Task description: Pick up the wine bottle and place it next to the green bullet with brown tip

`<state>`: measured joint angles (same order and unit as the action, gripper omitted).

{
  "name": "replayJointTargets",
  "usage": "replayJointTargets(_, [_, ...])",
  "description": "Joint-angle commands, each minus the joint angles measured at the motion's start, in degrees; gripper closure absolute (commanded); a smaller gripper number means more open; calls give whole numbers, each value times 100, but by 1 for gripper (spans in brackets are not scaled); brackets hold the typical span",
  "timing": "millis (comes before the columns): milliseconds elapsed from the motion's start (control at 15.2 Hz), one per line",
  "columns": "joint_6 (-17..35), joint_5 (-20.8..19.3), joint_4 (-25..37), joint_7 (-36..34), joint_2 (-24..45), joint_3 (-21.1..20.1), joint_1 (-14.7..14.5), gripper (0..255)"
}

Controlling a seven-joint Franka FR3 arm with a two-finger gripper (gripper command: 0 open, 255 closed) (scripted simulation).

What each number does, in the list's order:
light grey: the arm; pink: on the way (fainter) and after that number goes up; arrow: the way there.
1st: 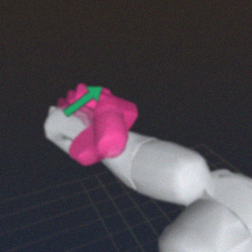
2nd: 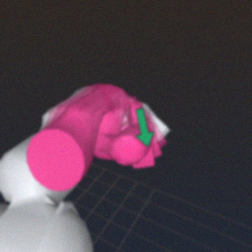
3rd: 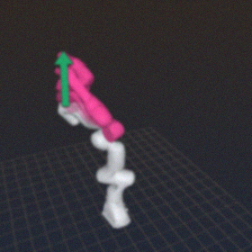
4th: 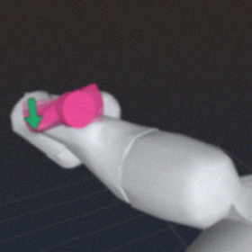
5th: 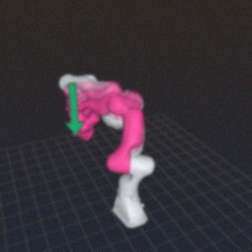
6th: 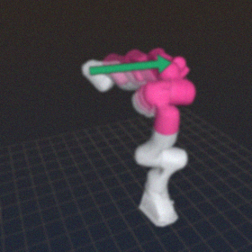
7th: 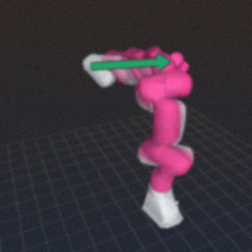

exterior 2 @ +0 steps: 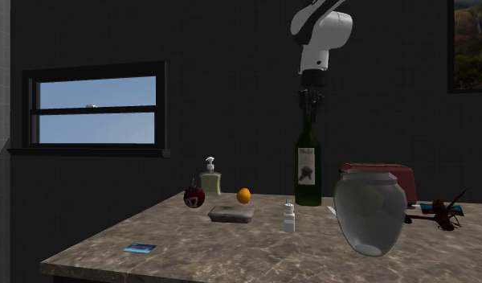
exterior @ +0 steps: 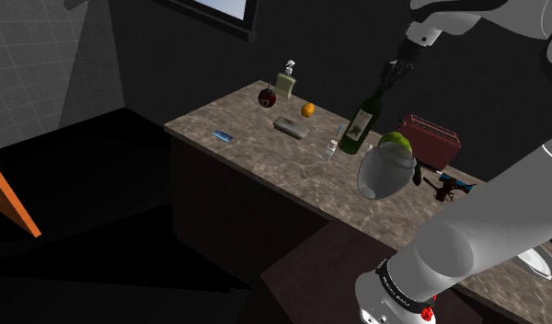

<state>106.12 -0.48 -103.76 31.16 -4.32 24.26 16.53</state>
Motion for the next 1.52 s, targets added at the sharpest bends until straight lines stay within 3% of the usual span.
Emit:
replayJointTargets(0, [-33, -11, -35, 281, -76, 147, 127, 255])
replayJointTargets(660, [-122, 106, 75, 1687, -23, 935, 719, 255])
replayJointTargets(1188, [-336, 615, 720, 3102, 620, 1656, 1334, 255])
replayJointTargets(1452, [-23, 606, 390, 3113, 597, 1644, 1328, 255])
